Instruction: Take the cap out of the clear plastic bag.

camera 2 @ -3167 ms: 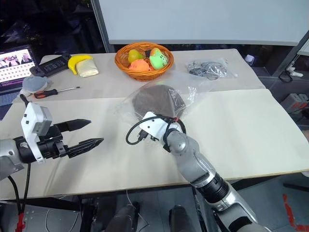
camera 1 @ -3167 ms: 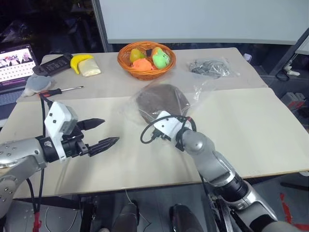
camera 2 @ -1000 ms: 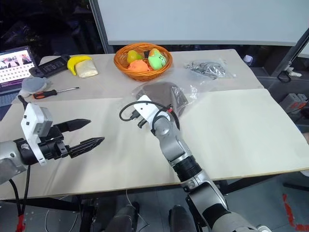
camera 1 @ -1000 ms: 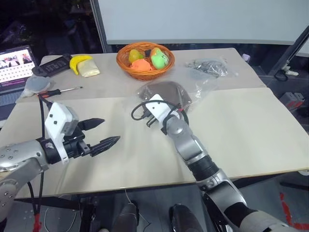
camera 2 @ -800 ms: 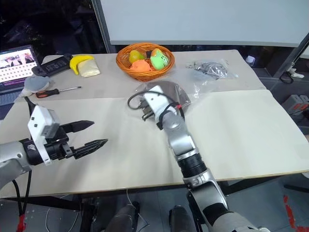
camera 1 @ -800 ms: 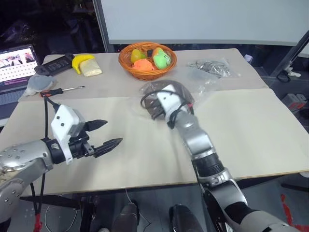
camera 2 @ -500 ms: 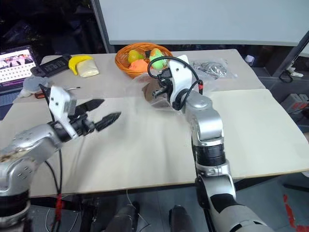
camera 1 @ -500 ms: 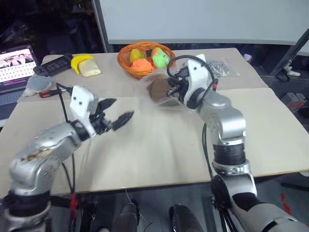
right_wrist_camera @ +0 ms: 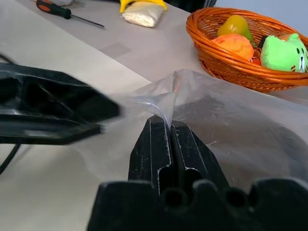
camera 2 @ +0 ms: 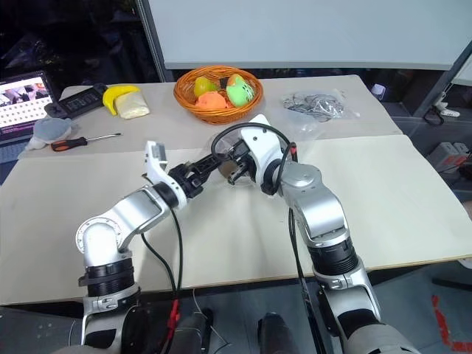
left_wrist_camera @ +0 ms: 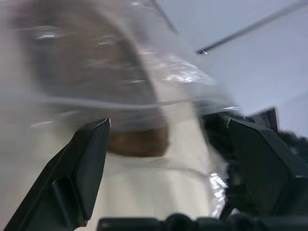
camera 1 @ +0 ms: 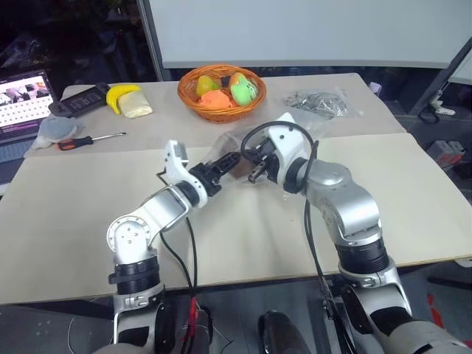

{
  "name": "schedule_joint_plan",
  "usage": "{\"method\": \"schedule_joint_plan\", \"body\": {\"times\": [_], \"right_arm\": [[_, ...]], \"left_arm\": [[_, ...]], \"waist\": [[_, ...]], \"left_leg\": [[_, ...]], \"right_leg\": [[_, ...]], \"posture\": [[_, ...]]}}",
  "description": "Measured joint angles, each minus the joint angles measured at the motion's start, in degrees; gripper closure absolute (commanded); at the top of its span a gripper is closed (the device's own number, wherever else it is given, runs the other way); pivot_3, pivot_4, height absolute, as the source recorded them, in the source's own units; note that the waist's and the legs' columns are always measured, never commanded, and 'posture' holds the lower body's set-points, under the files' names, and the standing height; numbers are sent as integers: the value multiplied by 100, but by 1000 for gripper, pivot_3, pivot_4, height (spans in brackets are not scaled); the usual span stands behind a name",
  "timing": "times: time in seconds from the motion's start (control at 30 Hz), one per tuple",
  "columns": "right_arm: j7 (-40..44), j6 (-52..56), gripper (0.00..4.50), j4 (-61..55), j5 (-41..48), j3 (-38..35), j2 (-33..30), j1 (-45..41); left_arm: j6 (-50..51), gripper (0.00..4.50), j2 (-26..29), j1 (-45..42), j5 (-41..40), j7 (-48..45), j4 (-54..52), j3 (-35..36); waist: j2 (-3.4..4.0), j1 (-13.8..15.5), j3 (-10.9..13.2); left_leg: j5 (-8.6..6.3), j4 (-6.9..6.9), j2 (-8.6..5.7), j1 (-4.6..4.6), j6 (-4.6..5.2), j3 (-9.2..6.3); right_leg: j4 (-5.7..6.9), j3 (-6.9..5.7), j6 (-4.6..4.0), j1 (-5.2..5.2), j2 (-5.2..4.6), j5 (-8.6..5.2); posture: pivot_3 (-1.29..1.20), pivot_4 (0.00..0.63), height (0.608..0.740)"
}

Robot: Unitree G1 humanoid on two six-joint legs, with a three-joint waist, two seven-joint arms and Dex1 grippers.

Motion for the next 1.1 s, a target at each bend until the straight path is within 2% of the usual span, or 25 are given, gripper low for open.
{"method": "schedule_joint_plan", "body": {"times": [0.17, 0.33, 0.6, 0.77, 0.93, 1.1], "right_arm": [[3, -1, 4452, 38, -3, 50, -34, -31], [3, -2, 4452, 50, 1, 73, -57, -30], [20, -2, 4452, -7, -9, 150, -246, -21], [32, -2, 4452, -60, -3, 151, -340, -30], [23, 57, 4452, -254, 51, 135, -354, -76], [159, 187, 4452, -608, 239, 159, -353, -66]], "left_arm": [[-30, 309, 772, 407, -873, 419, -266, 68], [-178, 309, 832, 440, -953, 477, -172, -241], [-624, 309, 661, -162, 214, -478, 966, -680], [-1008, 309, 256, -769, 1151, -1233, 2215, -831], [-1603, 309, -421, -1688, 2232, -2422, 4190, -977], [-1812, 309, -876, -2108, 2830, -3169, 5247, -968]], "waist": [[0, 13, 0], [0, 102, 0], [-1, 160, 0], [-1, 164, 0], [-1, 159, 0], [-1, 127, -1]], "left_leg": [[0, 0, -1, 0, 0, 0], [2, 2, -4, 1, -4, -1], [3, 1, -6, -1, -5, 0], [3, 0, -8, -5, -5, 0], [3, -6, -14, -12, -5, 0], [1, -21, -22, -19, -2, -1]], "right_leg": [[-2, 0, 0, 1, -1, 0], [-2, -1, 0, 4, -1, 0], [-8, -2, 0, 4, -1, 0], [-13, -6, 1, 3, -2, 0], [-30, -10, 7, 5, -9, 2], [-49, -11, 15, 0, -20, -1]], "posture": [[0, 150, 740], [0, 150, 740], [0, 150, 740], [0, 150, 740], [0, 150, 740], [0, 150, 740]]}}
